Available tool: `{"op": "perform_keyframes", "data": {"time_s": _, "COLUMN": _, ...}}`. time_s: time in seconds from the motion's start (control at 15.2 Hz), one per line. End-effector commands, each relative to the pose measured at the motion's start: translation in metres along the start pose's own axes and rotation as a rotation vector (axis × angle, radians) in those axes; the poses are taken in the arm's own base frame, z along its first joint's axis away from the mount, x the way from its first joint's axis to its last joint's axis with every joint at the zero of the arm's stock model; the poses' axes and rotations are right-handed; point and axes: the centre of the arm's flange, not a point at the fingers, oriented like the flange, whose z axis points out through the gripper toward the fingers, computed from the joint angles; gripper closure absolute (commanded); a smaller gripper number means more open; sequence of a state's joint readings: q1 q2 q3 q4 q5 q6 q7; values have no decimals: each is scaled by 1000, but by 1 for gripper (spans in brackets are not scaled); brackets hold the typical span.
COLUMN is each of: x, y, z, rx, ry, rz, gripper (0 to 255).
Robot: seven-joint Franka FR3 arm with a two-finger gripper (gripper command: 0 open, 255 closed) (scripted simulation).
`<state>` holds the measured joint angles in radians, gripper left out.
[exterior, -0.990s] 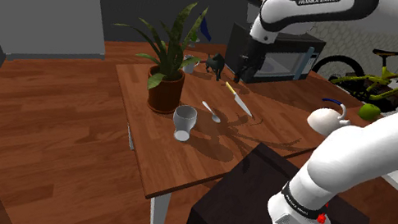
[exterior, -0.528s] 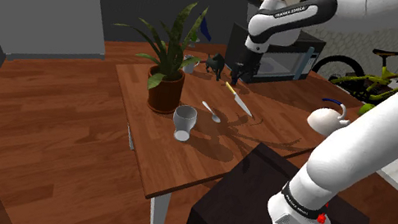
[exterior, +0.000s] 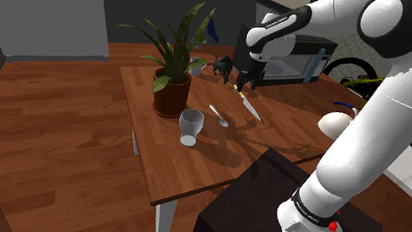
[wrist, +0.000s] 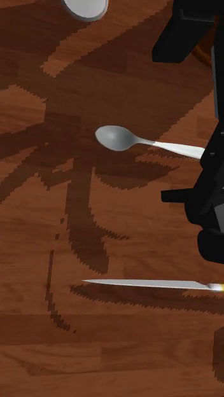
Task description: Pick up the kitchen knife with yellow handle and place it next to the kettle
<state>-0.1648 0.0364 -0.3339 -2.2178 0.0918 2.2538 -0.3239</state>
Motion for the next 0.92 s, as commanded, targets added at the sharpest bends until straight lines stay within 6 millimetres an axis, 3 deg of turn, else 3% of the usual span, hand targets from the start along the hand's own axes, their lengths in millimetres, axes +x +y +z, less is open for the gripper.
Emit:
{"op": "perform_keyframes", "data": {"time_s": 0.0, "x": 12, "y": 17, "z": 16, "rx": -7, "ry": 1, "rz": 17, "gripper": 0}}
{"op": "perform_keyframes", "data": {"time_s": 0.86, "x": 87, "y": 133, "z": 111, "rx": -47, "ry": 5, "rz": 129, "gripper": 0}}
